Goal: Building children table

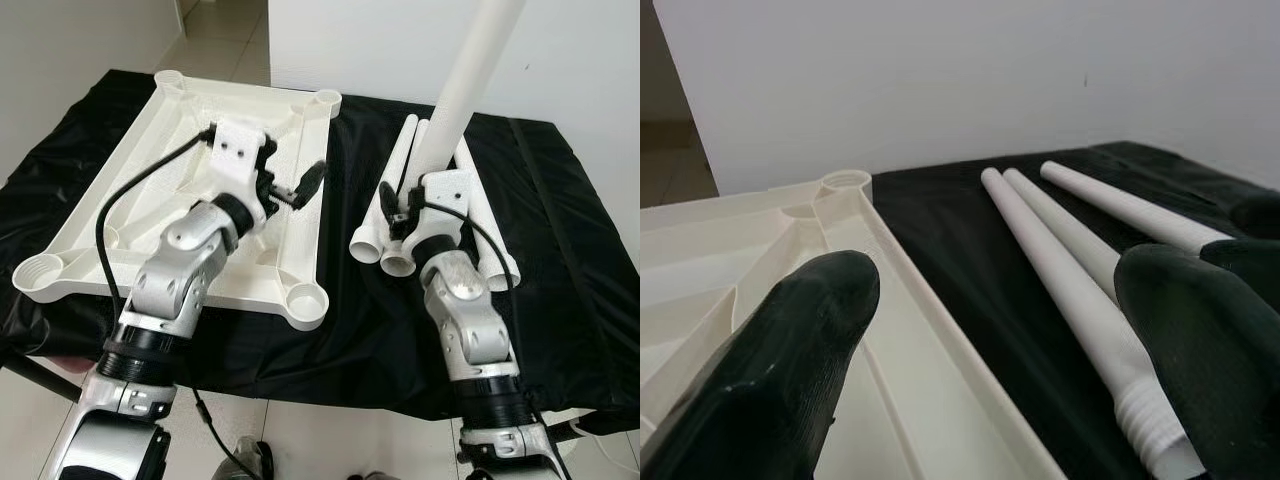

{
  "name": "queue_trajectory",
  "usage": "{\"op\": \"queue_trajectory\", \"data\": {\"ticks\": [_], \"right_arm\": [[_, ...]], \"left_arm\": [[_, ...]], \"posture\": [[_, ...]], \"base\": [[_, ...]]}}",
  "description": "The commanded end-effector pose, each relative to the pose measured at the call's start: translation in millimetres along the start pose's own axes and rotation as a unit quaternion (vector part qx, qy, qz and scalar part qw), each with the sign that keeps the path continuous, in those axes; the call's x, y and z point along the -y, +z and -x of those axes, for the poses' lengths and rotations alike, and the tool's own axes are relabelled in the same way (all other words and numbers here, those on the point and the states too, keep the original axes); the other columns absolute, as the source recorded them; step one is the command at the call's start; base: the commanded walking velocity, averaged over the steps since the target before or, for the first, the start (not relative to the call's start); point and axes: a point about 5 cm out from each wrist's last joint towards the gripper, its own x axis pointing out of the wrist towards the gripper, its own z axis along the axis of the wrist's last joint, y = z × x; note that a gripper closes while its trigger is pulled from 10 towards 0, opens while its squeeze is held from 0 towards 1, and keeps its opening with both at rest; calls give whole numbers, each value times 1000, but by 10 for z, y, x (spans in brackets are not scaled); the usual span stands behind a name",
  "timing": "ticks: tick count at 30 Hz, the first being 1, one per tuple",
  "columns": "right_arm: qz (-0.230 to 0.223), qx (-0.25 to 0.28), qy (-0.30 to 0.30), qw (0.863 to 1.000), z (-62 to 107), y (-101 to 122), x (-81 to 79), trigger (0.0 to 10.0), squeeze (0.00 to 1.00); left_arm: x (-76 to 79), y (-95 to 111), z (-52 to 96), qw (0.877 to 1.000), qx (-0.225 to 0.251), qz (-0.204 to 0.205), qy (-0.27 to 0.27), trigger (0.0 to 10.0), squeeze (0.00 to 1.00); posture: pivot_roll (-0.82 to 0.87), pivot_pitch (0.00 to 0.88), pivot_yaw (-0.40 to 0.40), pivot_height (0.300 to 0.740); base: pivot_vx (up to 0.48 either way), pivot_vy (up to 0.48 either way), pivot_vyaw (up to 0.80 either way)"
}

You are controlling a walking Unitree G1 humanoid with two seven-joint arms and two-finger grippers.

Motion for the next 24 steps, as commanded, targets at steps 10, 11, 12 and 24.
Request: {"op": "queue_trajectory", "data": {"ticks": [10,11,12,24], "right_arm": [[7,26,-2,1000,31,87,98,10000,0],[7,26,-2,1000,31,87,98,10000,0],[10,28,-3,1000,29,97,120,10000,0],[35,34,-12,999,51,147,261,10000,0]], "left_arm": [[95,-230,350,991,-24,-52,-123,10000,0],[95,-230,350,991,-24,-52,-123,10000,0],[103,-253,382,988,-31,-55,-138,10000,0],[175,-415,645,953,-106,-82,-273,10000,0]], "posture": [[52,126,-8,740],[52,126,-8,740],[52,127,-8,740],[48,133,-4,740]], "base": [[0,0,0],[0,0,0],[0,0,0],[0,0,0]]}}
